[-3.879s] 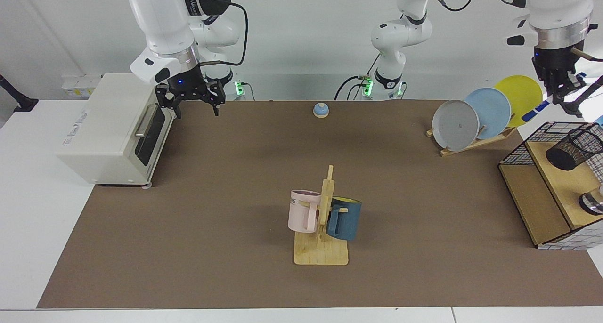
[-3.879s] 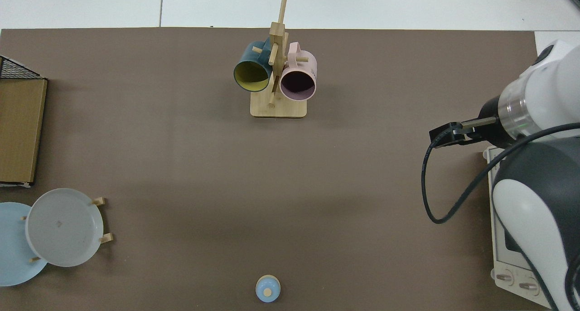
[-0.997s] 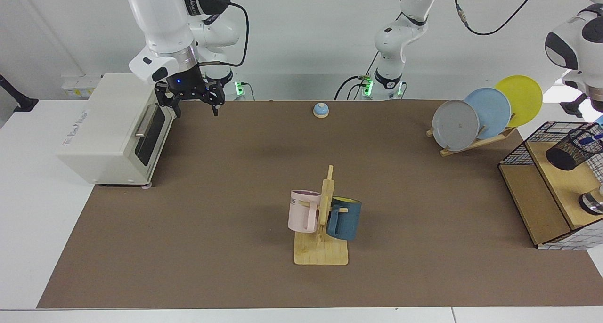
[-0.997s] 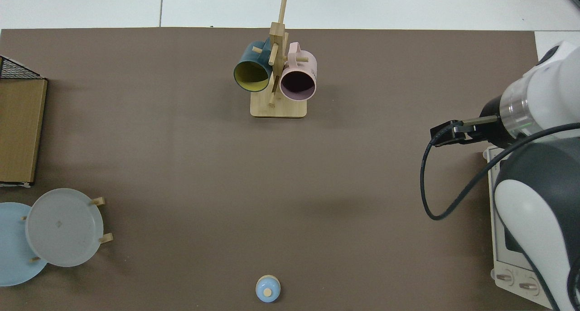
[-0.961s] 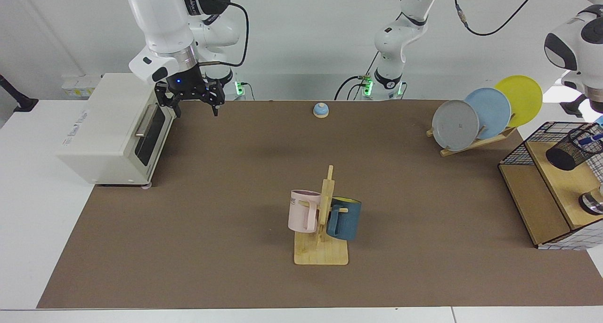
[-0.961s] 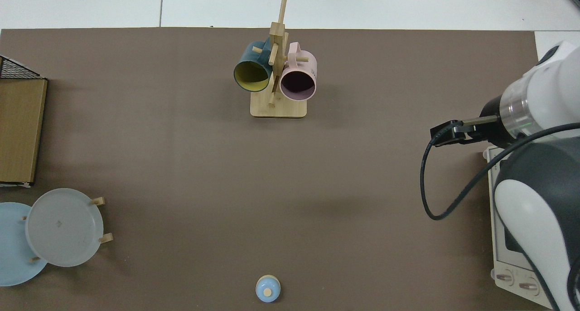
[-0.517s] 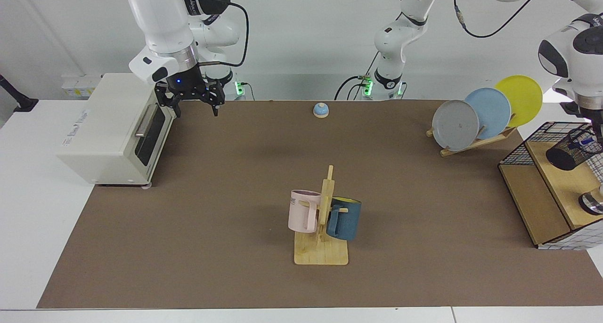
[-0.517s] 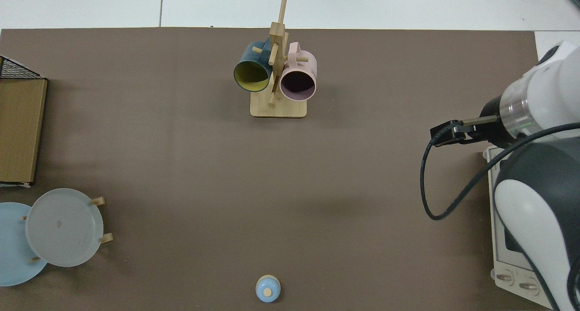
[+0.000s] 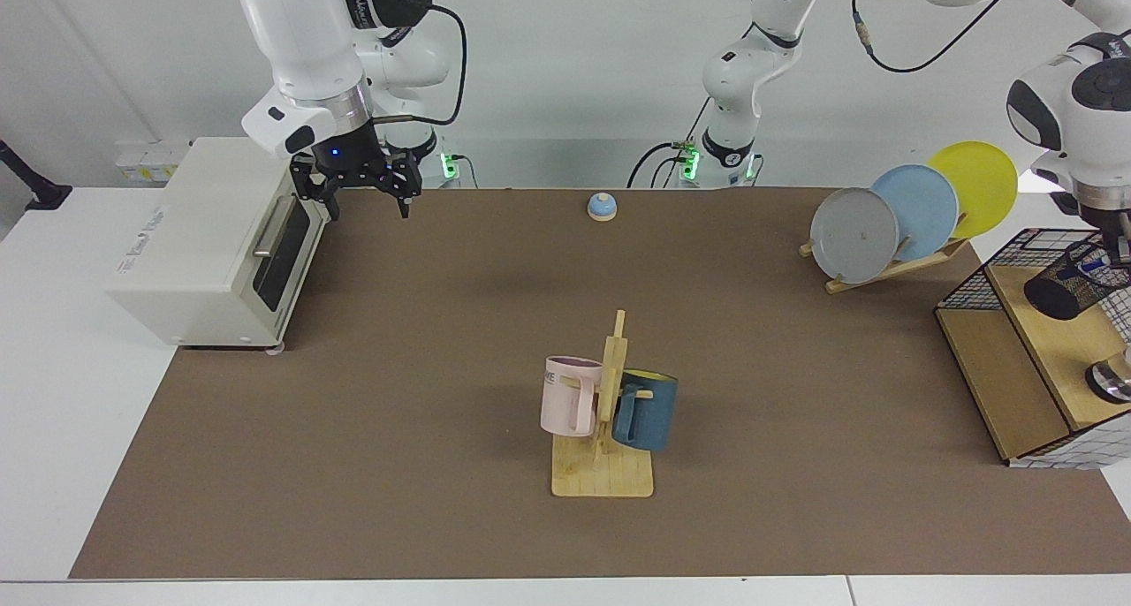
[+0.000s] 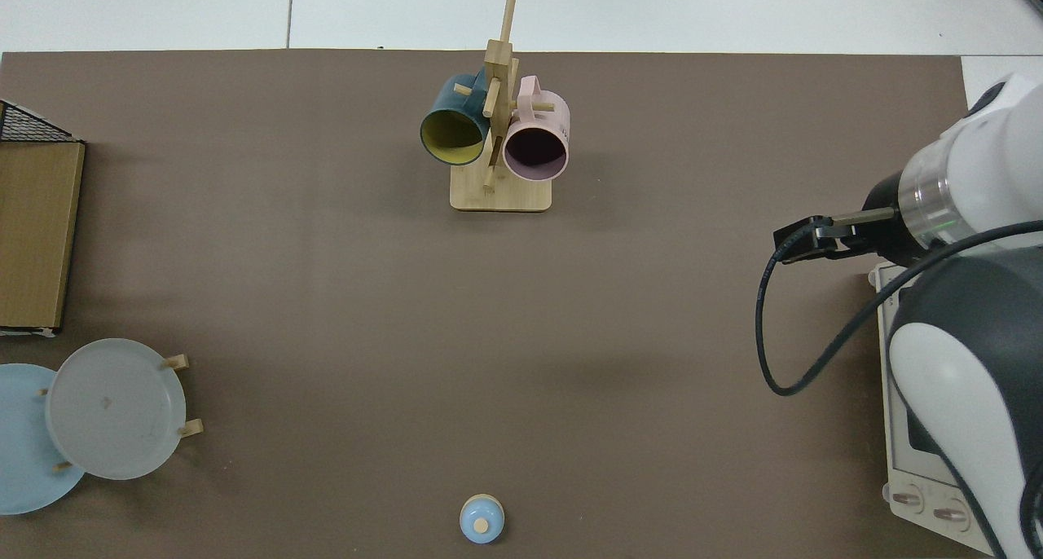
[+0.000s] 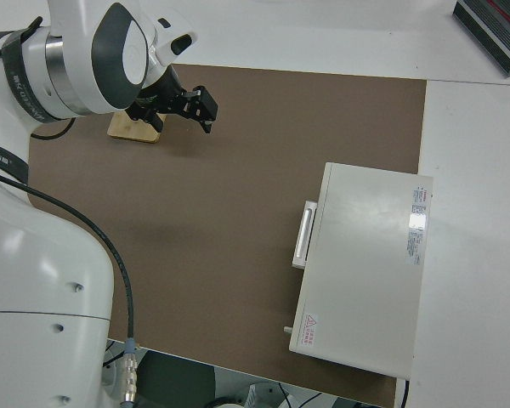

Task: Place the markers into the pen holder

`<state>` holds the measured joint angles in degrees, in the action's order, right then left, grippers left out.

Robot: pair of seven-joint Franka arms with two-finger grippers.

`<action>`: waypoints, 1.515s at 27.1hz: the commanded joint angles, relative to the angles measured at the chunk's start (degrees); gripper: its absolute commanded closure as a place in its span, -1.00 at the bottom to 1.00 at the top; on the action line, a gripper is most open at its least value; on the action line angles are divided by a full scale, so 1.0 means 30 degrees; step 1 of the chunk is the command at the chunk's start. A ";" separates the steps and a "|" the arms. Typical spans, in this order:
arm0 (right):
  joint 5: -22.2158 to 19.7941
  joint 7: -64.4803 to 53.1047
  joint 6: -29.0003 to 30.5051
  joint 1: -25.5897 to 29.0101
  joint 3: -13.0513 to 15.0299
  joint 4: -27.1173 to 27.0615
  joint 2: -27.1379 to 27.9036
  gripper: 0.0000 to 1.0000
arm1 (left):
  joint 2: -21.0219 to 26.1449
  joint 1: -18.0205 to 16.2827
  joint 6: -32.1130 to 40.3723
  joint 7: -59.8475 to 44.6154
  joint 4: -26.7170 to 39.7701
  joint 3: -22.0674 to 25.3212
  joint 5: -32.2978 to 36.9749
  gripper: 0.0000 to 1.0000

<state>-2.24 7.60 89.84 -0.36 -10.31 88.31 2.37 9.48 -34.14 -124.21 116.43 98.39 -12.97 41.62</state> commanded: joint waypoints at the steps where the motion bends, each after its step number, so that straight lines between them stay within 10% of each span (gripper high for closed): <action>1: 0.0190 0.0280 -0.0007 0.0327 -0.0226 0.0183 -0.0232 -1.00 | -0.0406 -0.0368 -0.0375 -0.0226 0.0689 -0.0161 -0.0281 1.00; 27: 0.0191 0.0280 -0.0007 0.0327 -0.0226 0.0183 -0.0232 -1.00 | -0.0377 -0.0368 -0.0258 -0.0255 0.0660 -0.0161 -0.0867 0.98; 33: 0.0190 0.0280 -0.0007 0.0327 -0.0226 0.0183 -0.0232 -1.00 | -0.0376 -0.0368 -0.0170 -0.0255 0.0660 -0.0160 -0.0867 0.71; 36: 0.0191 0.0280 -0.0007 0.0327 -0.0226 0.0183 -0.0232 -1.00 | -0.0376 -0.0397 -0.0140 -0.0430 0.0660 -0.0161 -0.1158 -0.02; 41: 0.0191 0.0280 -0.0007 0.0356 -0.0226 0.0183 -0.0232 -1.00 | -0.0405 -0.0426 -0.0023 -0.0928 0.0631 -0.0131 -0.1512 -0.25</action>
<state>-2.24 7.60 89.84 -0.36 -10.31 88.31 2.37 9.48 -34.30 -124.08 115.09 98.80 -12.87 38.32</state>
